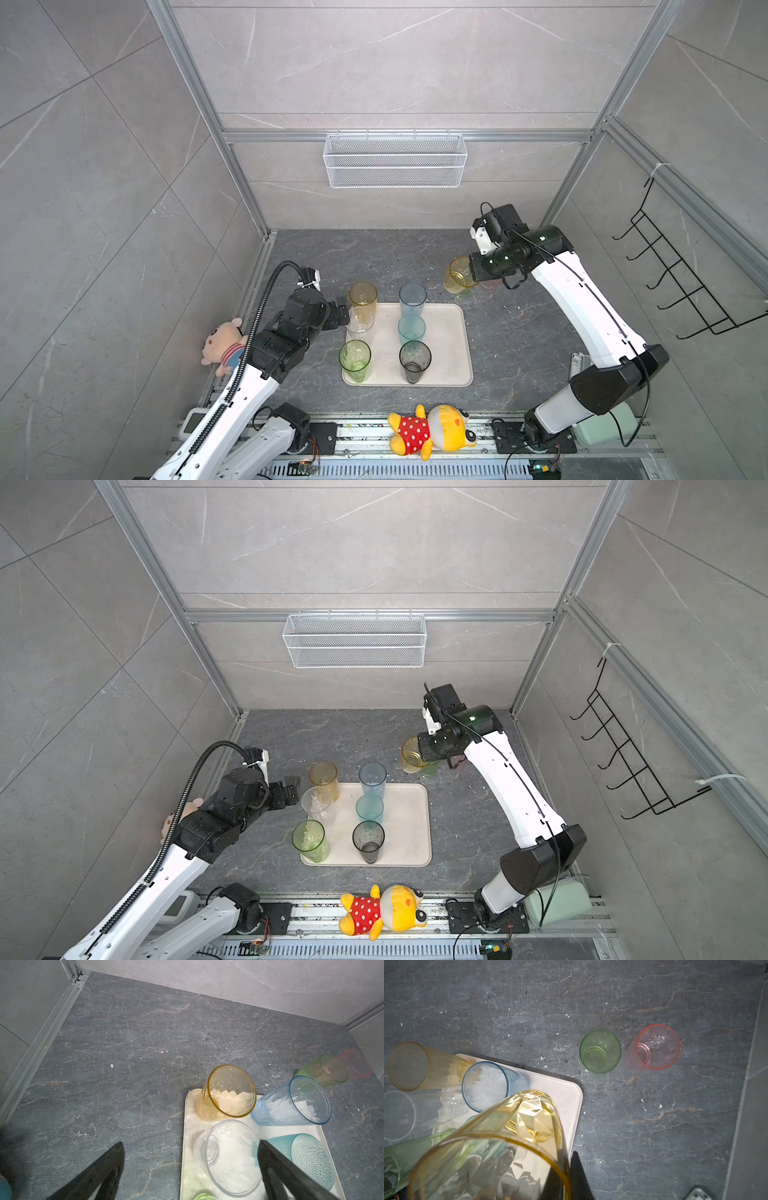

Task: Place the glasses into the tray
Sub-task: Place the glass on the tray.

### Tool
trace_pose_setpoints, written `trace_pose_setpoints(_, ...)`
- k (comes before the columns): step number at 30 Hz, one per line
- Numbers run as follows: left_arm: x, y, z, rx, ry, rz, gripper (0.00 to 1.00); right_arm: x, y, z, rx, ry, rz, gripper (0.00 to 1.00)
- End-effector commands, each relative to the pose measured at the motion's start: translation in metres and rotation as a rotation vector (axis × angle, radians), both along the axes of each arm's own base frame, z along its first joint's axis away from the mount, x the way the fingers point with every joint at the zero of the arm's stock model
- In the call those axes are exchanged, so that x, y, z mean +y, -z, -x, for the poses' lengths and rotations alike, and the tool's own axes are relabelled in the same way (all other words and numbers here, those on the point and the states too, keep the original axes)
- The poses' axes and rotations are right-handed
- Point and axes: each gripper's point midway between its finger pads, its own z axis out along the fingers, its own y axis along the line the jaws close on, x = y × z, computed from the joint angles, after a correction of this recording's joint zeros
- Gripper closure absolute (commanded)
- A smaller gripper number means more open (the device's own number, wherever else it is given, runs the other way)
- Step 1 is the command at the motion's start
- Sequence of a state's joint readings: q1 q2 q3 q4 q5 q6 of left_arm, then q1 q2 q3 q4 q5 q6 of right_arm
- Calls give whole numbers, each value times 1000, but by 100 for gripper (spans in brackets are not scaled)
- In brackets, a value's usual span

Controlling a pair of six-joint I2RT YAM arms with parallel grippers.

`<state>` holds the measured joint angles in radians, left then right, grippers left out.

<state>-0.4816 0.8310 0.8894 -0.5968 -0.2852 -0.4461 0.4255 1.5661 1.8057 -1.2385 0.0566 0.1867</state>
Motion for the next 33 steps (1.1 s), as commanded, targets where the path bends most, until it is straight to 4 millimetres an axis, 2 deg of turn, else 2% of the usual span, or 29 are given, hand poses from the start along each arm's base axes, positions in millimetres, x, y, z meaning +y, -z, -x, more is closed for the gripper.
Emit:
trace_pose_setpoints(1, -2, -5, -3, -22, -8, 31, 0, -7, -1, 11, -24, 13, 19, 100)
trace_pose_setpoints(6, -3, -5, -4, -21, -4, 34, 0, -6, 14, 22, -1, 3, 27, 100)
trace_pose_setpoints(12, -4, -3, -3, -15, -1, 36, 0, -2, 31, 23, 12, 13, 30, 100)
trace_pose_setpoints(22, -1, -1, 0, -11, -8, 32, 0, 9, 83, 8, 51, 71, 13, 100)
trace_pose_setpoints(33, 0, 1, 1, -9, -14, 34, 0, 6, 137, -4, 102, 110, 86, 100)
